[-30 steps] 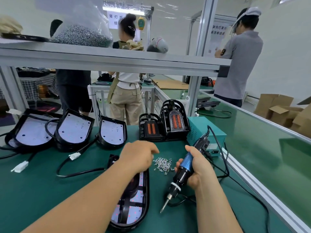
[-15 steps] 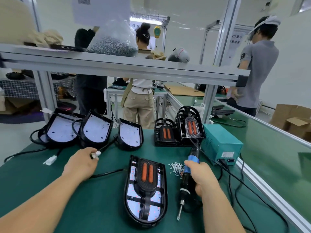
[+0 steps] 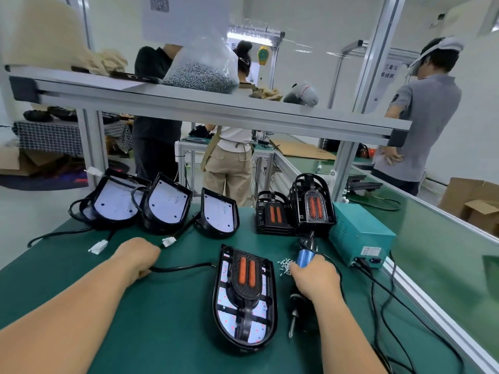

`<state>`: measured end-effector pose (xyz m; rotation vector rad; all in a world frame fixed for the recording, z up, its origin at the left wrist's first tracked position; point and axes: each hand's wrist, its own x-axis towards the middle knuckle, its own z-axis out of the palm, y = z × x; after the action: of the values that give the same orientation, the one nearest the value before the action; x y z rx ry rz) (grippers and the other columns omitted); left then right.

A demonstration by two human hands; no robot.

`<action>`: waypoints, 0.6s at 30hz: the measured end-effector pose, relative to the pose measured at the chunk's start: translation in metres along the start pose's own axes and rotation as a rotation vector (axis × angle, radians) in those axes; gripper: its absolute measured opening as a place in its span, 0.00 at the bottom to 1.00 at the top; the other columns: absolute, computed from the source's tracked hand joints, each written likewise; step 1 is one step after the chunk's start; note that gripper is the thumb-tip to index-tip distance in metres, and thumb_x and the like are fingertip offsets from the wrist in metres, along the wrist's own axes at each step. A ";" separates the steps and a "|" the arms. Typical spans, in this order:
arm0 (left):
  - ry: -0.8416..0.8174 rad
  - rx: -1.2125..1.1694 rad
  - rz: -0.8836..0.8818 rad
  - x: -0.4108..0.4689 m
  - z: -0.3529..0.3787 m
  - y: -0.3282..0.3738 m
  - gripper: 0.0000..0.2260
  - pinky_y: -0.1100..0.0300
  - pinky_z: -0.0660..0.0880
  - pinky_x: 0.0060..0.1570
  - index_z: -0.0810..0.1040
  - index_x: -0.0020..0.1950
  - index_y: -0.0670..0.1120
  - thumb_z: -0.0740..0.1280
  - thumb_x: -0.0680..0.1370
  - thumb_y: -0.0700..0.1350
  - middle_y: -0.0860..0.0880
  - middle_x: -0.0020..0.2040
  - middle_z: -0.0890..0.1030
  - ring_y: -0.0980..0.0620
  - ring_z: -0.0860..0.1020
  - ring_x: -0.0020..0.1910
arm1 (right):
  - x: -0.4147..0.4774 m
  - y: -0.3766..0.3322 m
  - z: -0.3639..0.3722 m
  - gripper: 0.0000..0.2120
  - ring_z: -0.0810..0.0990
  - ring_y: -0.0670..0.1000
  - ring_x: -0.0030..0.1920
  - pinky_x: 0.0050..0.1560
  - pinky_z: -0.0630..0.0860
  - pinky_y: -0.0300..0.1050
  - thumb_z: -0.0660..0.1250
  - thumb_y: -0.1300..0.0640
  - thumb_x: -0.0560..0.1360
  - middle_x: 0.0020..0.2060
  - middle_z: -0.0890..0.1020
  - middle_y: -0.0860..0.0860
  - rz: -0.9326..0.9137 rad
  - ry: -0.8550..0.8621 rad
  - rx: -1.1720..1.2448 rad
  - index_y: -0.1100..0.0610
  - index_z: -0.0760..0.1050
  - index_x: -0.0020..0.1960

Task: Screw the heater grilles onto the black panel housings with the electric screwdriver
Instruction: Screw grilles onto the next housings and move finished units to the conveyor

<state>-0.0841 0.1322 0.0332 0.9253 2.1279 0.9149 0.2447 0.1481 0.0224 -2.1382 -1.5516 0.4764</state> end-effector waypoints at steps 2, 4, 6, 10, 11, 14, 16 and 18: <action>-0.088 -0.403 -0.120 -0.004 -0.003 0.005 0.07 0.63 0.73 0.26 0.73 0.45 0.38 0.58 0.80 0.31 0.43 0.40 0.75 0.48 0.71 0.35 | -0.005 -0.001 -0.010 0.16 0.78 0.58 0.51 0.49 0.74 0.45 0.66 0.43 0.75 0.47 0.80 0.55 -0.042 -0.016 -0.053 0.57 0.74 0.46; -0.137 -0.566 -0.168 -0.007 -0.009 0.013 0.09 0.67 0.72 0.19 0.71 0.43 0.39 0.57 0.82 0.31 0.45 0.42 0.73 0.51 0.68 0.34 | -0.009 -0.004 -0.022 0.16 0.76 0.55 0.41 0.37 0.69 0.43 0.66 0.46 0.75 0.37 0.76 0.52 -0.054 -0.016 -0.042 0.55 0.69 0.37; -0.151 -0.640 -0.152 -0.009 -0.015 0.023 0.08 0.69 0.70 0.17 0.72 0.44 0.38 0.58 0.83 0.32 0.46 0.43 0.72 0.52 0.67 0.34 | -0.017 -0.013 -0.034 0.17 0.72 0.53 0.34 0.31 0.65 0.42 0.65 0.47 0.75 0.32 0.72 0.50 -0.119 0.023 -0.052 0.56 0.65 0.33; -0.092 -0.671 0.013 -0.022 -0.016 0.047 0.07 0.64 0.68 0.20 0.75 0.58 0.37 0.65 0.81 0.35 0.45 0.37 0.69 0.52 0.64 0.30 | -0.040 -0.048 -0.031 0.22 0.79 0.57 0.57 0.57 0.74 0.46 0.65 0.37 0.74 0.53 0.82 0.53 -0.391 -0.040 0.049 0.53 0.79 0.58; -0.055 -0.676 0.072 -0.026 -0.014 0.054 0.11 0.59 0.67 0.24 0.75 0.62 0.35 0.65 0.81 0.37 0.46 0.35 0.68 0.51 0.63 0.29 | -0.048 -0.057 -0.023 0.33 0.75 0.57 0.65 0.64 0.71 0.48 0.66 0.33 0.72 0.65 0.77 0.54 -0.420 -0.112 0.067 0.51 0.72 0.70; 0.091 -0.782 0.198 -0.039 -0.005 0.067 0.18 0.58 0.65 0.30 0.70 0.69 0.32 0.60 0.82 0.40 0.47 0.34 0.66 0.51 0.64 0.29 | -0.063 -0.074 0.007 0.53 0.59 0.62 0.76 0.73 0.63 0.58 0.64 0.22 0.63 0.77 0.57 0.55 -0.401 -0.334 0.020 0.41 0.50 0.80; 0.236 -0.838 0.278 -0.049 0.004 0.067 0.17 0.56 0.67 0.34 0.70 0.68 0.33 0.57 0.83 0.42 0.48 0.35 0.66 0.52 0.65 0.30 | -0.064 -0.075 0.025 0.56 0.49 0.62 0.79 0.75 0.57 0.63 0.63 0.19 0.60 0.80 0.49 0.53 -0.375 -0.398 -0.017 0.38 0.44 0.79; 0.335 -0.822 0.412 -0.063 0.012 0.061 0.14 0.55 0.67 0.39 0.70 0.65 0.39 0.54 0.84 0.45 0.49 0.37 0.67 0.52 0.66 0.33 | -0.063 -0.076 0.034 0.56 0.44 0.61 0.79 0.75 0.53 0.66 0.63 0.20 0.59 0.80 0.47 0.51 -0.345 -0.405 -0.030 0.37 0.43 0.79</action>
<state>-0.0190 0.1172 0.0912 0.7992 1.5434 2.0620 0.1471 0.1132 0.0367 -1.8116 -2.1087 0.8022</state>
